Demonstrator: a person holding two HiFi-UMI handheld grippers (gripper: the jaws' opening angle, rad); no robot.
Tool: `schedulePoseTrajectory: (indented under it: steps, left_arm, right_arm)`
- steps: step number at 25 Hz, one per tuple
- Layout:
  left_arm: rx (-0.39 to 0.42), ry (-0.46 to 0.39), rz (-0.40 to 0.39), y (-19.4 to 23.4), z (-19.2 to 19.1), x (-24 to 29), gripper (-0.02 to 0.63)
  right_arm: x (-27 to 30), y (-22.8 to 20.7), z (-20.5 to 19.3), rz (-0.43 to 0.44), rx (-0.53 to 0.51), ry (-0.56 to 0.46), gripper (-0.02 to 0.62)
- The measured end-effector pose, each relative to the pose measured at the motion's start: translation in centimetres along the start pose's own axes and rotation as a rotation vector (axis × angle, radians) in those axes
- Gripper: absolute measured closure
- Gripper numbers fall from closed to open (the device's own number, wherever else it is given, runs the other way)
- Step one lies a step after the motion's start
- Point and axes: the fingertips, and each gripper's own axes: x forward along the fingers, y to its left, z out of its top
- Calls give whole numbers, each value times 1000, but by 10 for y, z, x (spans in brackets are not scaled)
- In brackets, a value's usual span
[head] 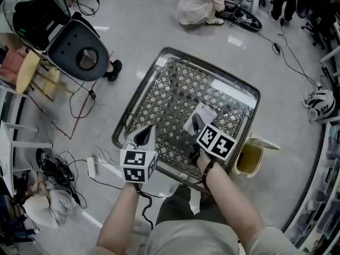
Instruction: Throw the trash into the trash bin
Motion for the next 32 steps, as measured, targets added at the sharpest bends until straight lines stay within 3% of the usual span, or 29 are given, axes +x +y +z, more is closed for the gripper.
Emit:
schedulePoseTrajectory:
  steps: [8, 15, 20, 24, 32]
  left_arm:
    - [106, -73, -126, -84, 54, 8, 604]
    - [198, -97, -290, -202, 83, 24, 604]
    - [260, -73, -409, -295, 83, 38, 604]
    - [315, -27, -493, -357, 61, 52, 604]
    - [365, 96, -556, -436, 5, 88, 604]
  right_arm:
    - [-103, -23, 85, 33, -52, -222, 348]
    - [-186, -105, 125, -62, -58, -345, 348]
    - [-231, -190, 125, -164, -7, -361, 348]
    - [-255, -255, 109, -246, 32, -341, 348]
    - [-260, -350, 65, -337, 48, -232, 348]
